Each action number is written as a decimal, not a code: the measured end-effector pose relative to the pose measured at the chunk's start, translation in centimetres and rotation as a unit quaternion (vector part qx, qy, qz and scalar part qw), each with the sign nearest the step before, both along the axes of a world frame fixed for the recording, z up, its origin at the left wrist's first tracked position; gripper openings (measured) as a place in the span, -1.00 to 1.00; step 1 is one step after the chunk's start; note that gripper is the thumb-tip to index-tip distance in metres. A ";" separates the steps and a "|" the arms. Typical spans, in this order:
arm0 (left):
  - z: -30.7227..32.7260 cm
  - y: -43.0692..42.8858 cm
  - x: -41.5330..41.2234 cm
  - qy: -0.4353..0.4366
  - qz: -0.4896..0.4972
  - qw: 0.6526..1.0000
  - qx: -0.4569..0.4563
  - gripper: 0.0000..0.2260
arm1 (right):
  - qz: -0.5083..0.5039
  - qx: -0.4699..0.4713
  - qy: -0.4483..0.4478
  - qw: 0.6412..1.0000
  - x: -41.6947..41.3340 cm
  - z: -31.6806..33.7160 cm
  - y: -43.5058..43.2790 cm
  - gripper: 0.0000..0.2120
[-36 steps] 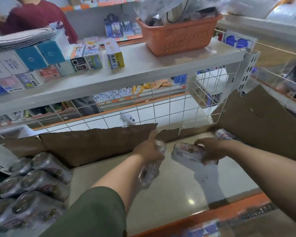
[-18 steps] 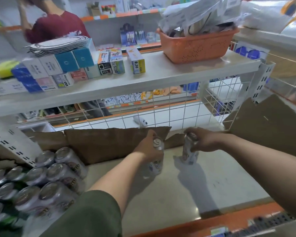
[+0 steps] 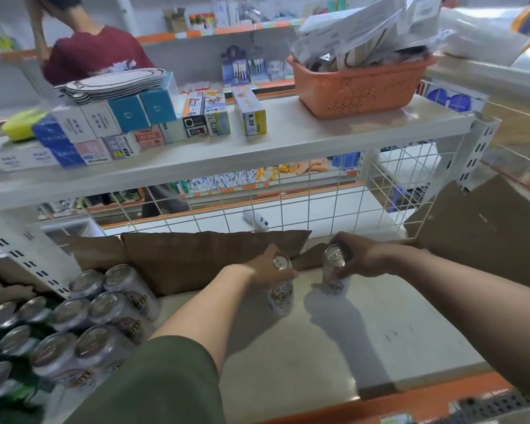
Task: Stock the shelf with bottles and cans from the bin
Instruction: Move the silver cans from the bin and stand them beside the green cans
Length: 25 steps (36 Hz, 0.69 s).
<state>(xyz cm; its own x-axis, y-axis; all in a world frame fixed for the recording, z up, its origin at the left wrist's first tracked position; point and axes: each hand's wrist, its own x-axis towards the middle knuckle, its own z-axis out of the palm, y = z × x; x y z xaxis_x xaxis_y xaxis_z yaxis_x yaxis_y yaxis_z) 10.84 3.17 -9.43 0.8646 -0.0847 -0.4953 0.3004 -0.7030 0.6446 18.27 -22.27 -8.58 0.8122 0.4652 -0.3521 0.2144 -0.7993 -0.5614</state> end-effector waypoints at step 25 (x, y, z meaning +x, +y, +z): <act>0.3 0.0 -0.2 -0.001 -0.004 1.000 0.025 -0.54 | 0.084 0.024 0.007 0.996 0.8 -1.5 3.9 -0.58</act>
